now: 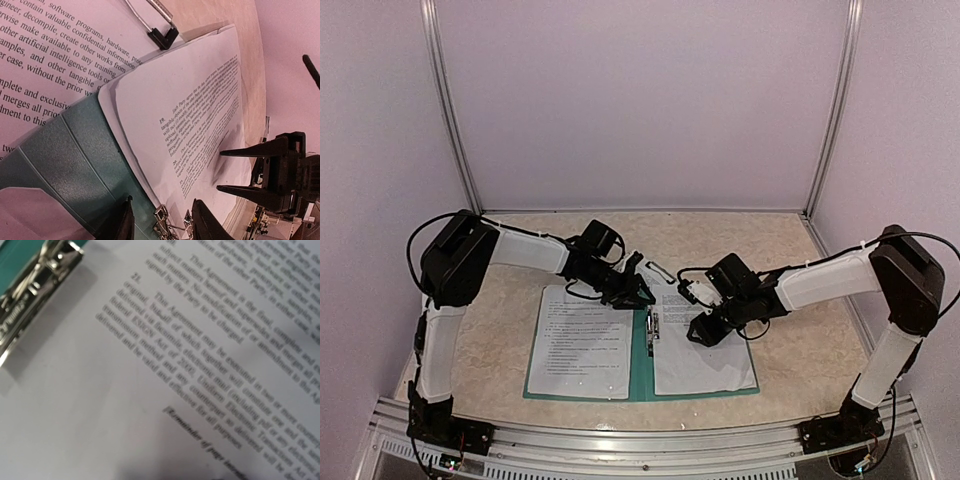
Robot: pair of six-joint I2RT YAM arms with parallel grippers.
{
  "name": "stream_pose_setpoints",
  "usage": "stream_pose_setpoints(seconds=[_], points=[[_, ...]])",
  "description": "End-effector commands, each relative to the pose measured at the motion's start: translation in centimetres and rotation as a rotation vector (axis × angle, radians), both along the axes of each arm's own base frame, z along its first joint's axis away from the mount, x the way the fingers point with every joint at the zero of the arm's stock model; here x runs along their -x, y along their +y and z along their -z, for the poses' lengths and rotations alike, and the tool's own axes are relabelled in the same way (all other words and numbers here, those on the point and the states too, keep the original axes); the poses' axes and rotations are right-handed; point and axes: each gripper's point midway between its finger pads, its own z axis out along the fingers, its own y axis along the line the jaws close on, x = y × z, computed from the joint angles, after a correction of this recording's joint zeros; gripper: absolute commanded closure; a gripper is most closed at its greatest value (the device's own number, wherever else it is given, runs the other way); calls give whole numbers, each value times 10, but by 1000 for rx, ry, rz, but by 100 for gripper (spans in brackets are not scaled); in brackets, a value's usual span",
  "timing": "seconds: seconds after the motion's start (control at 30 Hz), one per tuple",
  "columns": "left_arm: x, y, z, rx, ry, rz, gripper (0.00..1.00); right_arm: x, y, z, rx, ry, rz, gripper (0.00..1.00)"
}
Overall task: Put the files into the folder
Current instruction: Close the spring clip on the folder at the center of the board.
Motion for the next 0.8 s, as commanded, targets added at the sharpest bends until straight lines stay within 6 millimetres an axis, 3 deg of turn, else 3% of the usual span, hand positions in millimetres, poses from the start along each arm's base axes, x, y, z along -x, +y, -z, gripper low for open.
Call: stream_pose_setpoints(seconds=[0.0, 0.4, 0.77], points=[[2, -6, 9, 7, 31, 27, 63, 15, -7, 18, 64, 66, -19, 60], [11, -9, 9, 37, 61, 53, 75, 15, -7, 20, 67, 71, -21, 62], [14, -12, -7, 83, 46, 78, 82, 16, -8, 21, 74, 76, -21, 63]])
